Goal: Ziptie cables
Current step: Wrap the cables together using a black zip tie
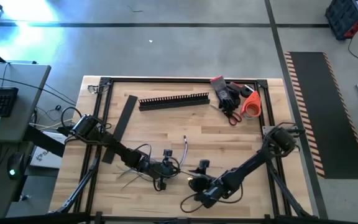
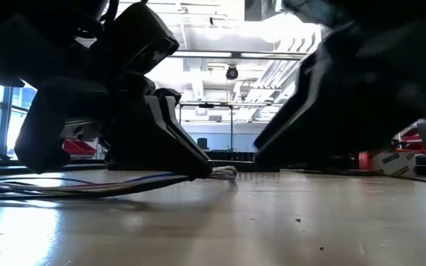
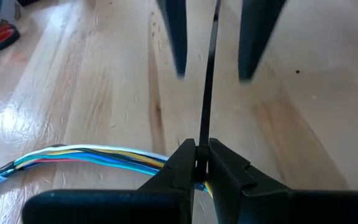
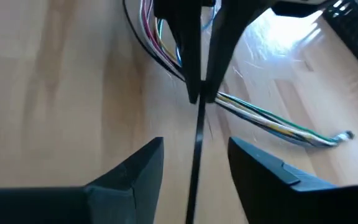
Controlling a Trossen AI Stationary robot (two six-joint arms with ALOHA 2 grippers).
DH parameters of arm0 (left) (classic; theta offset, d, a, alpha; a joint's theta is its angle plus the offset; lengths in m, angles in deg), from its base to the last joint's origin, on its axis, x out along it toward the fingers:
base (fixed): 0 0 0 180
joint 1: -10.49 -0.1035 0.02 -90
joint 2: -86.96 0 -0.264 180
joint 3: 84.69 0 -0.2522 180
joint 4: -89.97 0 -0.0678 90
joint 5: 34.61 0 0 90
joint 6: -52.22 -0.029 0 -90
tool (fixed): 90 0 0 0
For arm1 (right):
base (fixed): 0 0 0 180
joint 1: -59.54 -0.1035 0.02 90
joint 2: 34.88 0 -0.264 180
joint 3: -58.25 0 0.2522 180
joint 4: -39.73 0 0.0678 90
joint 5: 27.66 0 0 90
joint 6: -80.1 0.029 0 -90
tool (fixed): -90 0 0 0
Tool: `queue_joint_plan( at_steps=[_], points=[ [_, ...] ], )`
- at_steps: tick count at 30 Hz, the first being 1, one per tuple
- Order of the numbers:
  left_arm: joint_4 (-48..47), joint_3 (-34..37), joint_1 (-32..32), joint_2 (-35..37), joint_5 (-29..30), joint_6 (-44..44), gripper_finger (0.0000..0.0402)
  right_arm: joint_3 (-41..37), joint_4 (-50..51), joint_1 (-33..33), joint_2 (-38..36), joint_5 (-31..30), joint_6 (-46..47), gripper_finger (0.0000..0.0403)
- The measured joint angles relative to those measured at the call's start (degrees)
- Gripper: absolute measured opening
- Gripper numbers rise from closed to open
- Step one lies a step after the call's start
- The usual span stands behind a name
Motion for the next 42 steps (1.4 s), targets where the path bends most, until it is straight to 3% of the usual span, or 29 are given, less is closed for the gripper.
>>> queue_joint_plan(
  at_steps=[6,14,26,32,42],
  points=[
    [0.19,-0.02,0.03,0.0,-0.13,0.04,0.0014,0.0,-7.35,1.82,2.37,-3.11,-4.15,0.0141],
    [0.35,-0.06,0.07,0.0,-0.08,0.09,0.0014,-0.17,-8.56,3.05,2.38,0.58,-5.48,0.0077],
    [0.37,-0.11,0.09,0.0,-0.01,0.57,0.0014,-0.22,-8.41,3.75,2.38,1.6,-5.48,0.0066],
    [0.37,-0.11,0.09,0.0,0.11,0.59,0.0014,-0.23,-8.33,3.76,2.39,1.62,-5.47,0.0008],
    [0.03,-0.37,0.78,0.0,2.21,-0.35,0.0014,0.02,1.04,0.75,2.25,0.21,5.77,0.0]
  ],
)
